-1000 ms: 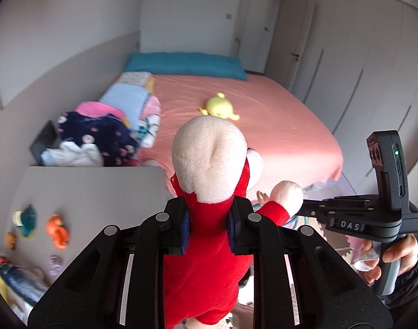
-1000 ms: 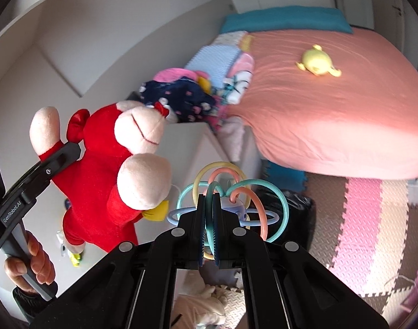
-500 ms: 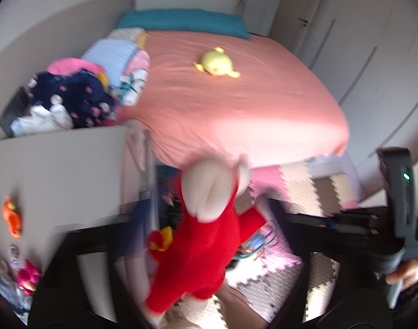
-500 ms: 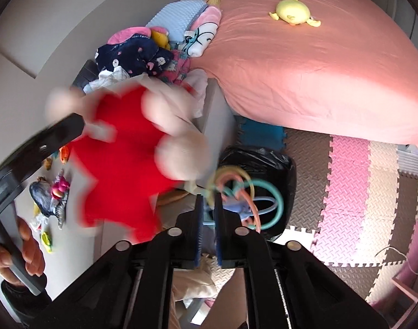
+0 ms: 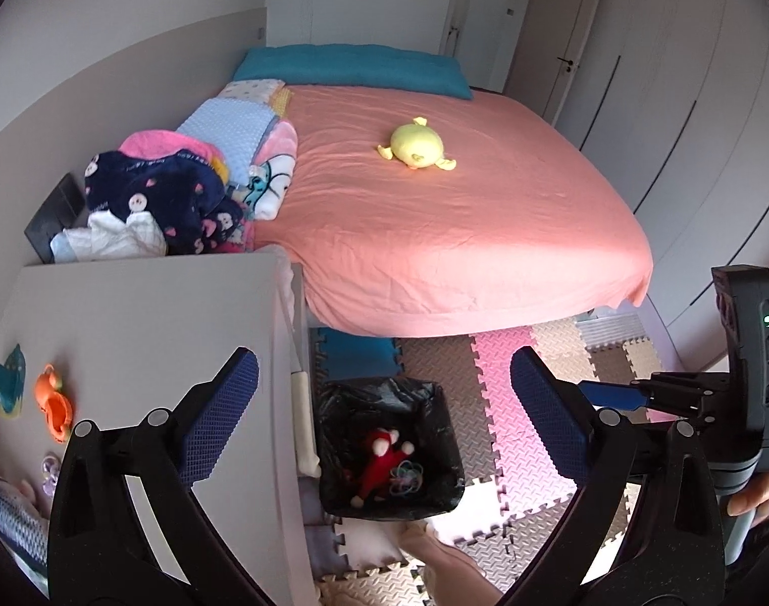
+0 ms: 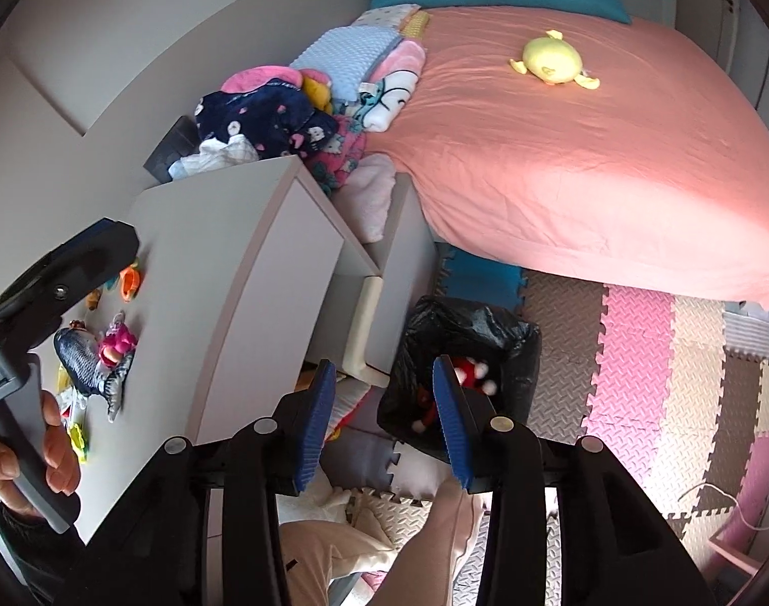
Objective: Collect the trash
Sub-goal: 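Carry both toys over the black bin and open both tools to drop them, then move both tools back over the table toward the blue fish and orange cup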
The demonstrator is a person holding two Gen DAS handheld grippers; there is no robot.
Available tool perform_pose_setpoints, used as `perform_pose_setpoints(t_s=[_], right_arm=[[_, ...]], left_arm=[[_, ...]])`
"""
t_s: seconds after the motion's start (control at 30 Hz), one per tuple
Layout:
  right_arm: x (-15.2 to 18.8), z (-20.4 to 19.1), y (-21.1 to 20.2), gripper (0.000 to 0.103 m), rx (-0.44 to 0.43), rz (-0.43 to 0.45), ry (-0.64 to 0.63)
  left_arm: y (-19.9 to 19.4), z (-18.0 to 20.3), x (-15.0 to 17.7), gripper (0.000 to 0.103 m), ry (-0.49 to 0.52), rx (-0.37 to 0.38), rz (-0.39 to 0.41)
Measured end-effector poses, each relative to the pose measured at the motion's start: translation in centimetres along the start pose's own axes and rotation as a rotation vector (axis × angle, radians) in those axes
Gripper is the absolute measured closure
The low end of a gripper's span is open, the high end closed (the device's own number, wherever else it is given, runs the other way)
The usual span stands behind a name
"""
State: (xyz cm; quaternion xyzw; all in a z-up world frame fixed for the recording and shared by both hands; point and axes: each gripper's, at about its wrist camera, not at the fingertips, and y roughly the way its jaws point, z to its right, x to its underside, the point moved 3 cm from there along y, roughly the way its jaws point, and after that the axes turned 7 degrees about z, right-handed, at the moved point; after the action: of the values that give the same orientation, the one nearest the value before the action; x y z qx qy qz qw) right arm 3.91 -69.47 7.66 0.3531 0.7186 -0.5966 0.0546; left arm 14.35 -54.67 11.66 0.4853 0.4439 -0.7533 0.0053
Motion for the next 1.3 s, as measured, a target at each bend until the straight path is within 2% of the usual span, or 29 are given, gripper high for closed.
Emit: perform_pose_setpoints(t_s=[0.2, 0.37, 0.7, 0.87, 1.0, 1.13, 1.3], right_arm=[[-0.6, -2.4, 1.9, 0.061, -0.04, -0.009, -0.059], [-1.4, -5.9, 4.4, 0.061, -0.097, -0.047, -0.132], [-2.9, -14.3, 6.2, 0.059, -0.184, -0.129, -0.294], [-3.0, -18.8, 6.6, 0.056, -0.234, -0.163, -0.383], [-3.1, -21.8, 7.5, 0.056, -0.266, -0.2, -0.438], [-3.2, -24.5, 8.7, 0.056, -0.309, -0.233, -0.474], [-3.9, -26.8, 10.2, 0.056, -0.341, -0.249, -0.479]], left_arm=[[1.0, -2.9, 1.2, 0.006, -0.029, -0.02, -0.001], [1.7, -5.7, 2.2, 0.006, -0.065, -0.021, -0.014], [0.0, -12.5, 3.0, 0.006, -0.199, -0.119, -0.061], [-3.7, -15.9, 3.3, 0.006, -0.274, -0.223, -0.011], [-7.4, -19.2, 3.8, 0.006, -0.371, -0.332, 0.047], [-10.2, -22.3, 4.8, 0.006, -0.485, -0.402, 0.058], [-12.8, -25.4, 6.5, 0.006, -0.545, -0.542, 0.039]])
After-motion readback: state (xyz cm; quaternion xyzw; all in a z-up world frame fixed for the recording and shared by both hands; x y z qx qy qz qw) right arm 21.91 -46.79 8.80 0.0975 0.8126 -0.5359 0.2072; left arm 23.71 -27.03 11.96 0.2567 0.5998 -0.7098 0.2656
